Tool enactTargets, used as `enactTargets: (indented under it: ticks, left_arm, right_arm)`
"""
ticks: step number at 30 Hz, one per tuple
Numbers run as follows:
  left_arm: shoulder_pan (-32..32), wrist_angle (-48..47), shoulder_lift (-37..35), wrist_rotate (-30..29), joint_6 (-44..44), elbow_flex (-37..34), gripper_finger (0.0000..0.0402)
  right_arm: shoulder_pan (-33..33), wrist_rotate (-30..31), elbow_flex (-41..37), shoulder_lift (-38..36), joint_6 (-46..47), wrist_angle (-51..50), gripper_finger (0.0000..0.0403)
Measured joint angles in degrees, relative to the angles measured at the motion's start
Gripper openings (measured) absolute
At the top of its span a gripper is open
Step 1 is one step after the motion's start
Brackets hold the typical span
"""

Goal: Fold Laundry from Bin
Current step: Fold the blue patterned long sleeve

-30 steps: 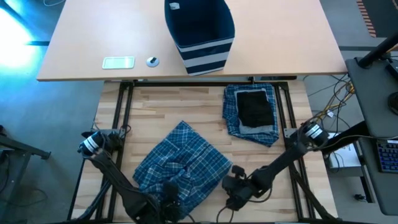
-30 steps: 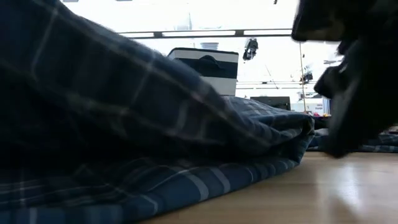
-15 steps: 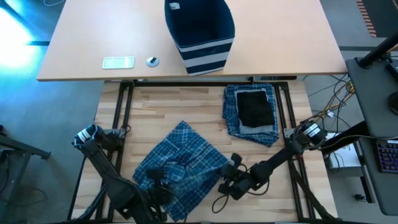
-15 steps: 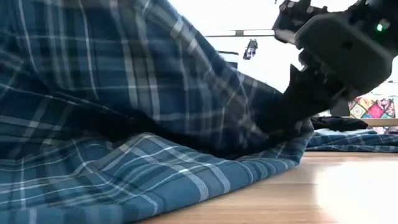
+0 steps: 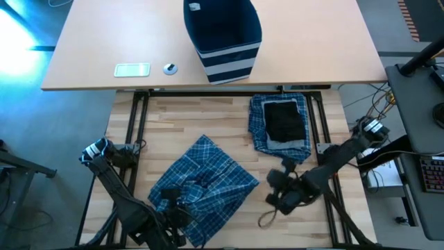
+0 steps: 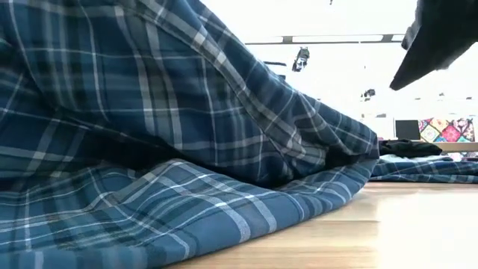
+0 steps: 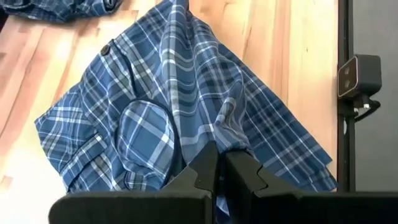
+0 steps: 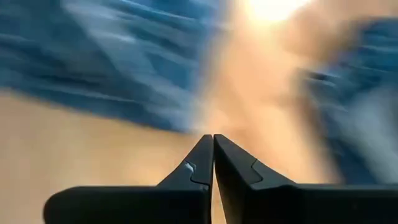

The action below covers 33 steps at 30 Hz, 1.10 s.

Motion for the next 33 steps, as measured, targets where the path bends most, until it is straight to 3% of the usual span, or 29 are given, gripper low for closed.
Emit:
enactTargets:
  ticks: [3,6,11,14,17,21,27,33]
  left_arm:
    - [0.15,-0.07,-0.02,-0.51,-0.45,0.0,0.0]
    - [0.36,-0.08,-0.09,-0.53,-0.91,0.0,0.0]
    - [0.57,0.92,-0.22,-0.55,-1.72,0.0,0.0]
    - [0.55,2.89,-0.42,-0.34,-1.74,0.0,0.0]
    - [0.13,4.84,-0.42,2.03,-1.61,0.0,0.0]
    - [-1.11,5.68,0.58,4.35,-2.41,0.0,0.0]
    - [-1.5,12.22,4.23,4.12,-2.75,-0.07,0.0]
    - [-1.31,20.38,7.87,2.96,-1.35,-0.07,0.0]
  right_arm:
    - [2.21,-3.81,-4.09,-1.13,-6.8,19.83,0.0008]
    - [3.04,-4.19,-8.51,3.02,-9.24,39.46,0.0008]
    - [1.15,0.5,-9.77,14.96,-9.73,52.27,0.0008]
    - [-0.82,4.02,-8.0,19.9,-9.63,51.38,0.0008]
    - [-2.56,6.02,-6.25,20.31,-7.16,42.99,0.0008]
    - [-2.56,12.37,-4.18,14.14,-3.74,26.13,0.0009]
    - [-3.13,18.93,-5.9,5.38,10.89,3.46,0.0008]
    - [-2.71,17.15,-7.77,2.65,7.67,5.62,0.0008]
